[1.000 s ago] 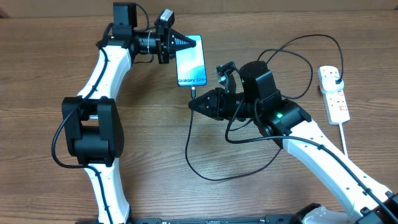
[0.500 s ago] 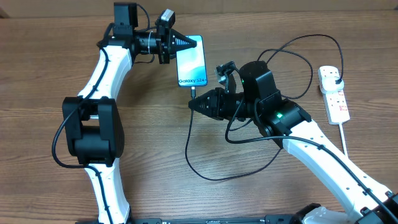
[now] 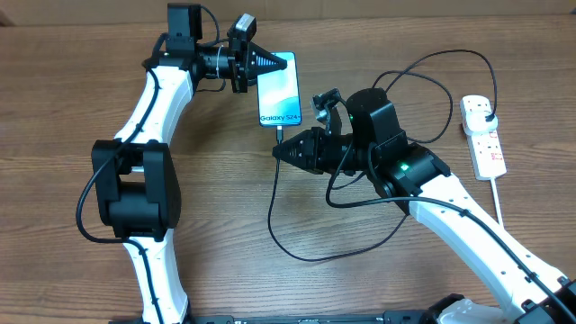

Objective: Plug charger to phone and switch on socket

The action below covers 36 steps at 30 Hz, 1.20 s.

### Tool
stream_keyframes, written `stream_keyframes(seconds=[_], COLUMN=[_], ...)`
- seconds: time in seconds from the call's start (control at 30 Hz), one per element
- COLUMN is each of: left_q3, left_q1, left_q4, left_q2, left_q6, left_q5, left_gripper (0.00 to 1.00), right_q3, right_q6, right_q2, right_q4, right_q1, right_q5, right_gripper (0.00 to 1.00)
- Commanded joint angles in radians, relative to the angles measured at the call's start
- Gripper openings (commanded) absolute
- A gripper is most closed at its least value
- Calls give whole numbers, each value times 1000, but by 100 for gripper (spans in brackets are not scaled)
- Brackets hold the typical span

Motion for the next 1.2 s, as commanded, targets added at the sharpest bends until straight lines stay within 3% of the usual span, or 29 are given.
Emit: stream_keyframes(seconds=[0.0,1.17], left_q3=[17,17], left_q1=[-6,-5], left_q4=[4,57], left_q2=[-3,-3], left_q6=[18,-6], left_q5=[54,53], left_gripper=[4,4], right_q3=[-8,-8], right_q6=[-8,-84], right_q2=[-11,-11], right_q4=[8,-37], right_q1=[-7,-35], right_q5=[13,-59], right_gripper=[4,4])
